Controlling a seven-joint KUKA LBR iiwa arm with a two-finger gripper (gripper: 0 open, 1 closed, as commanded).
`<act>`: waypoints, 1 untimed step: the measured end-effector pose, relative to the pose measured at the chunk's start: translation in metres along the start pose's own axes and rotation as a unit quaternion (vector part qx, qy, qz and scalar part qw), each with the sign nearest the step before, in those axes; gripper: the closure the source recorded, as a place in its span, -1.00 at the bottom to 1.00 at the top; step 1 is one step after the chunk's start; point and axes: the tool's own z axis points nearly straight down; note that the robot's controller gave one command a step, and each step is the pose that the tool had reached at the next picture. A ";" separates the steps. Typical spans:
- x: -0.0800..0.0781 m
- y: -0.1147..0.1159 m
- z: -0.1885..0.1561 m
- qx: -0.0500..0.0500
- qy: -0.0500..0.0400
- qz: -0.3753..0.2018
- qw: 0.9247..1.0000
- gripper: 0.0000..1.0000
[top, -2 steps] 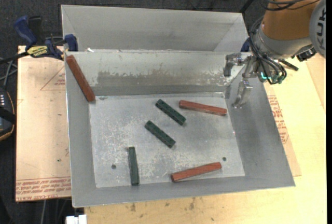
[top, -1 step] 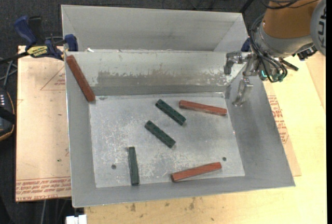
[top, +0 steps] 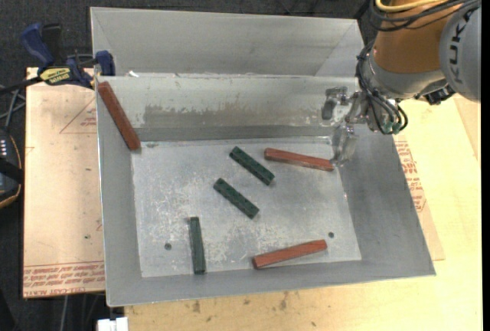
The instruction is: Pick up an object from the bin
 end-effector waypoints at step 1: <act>0.009 -0.001 0.075 0.000 0.001 -0.052 0.999 -1.00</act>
Offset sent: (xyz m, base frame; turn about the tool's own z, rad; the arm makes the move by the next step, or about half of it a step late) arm -0.0011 0.0021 -0.1268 -0.3680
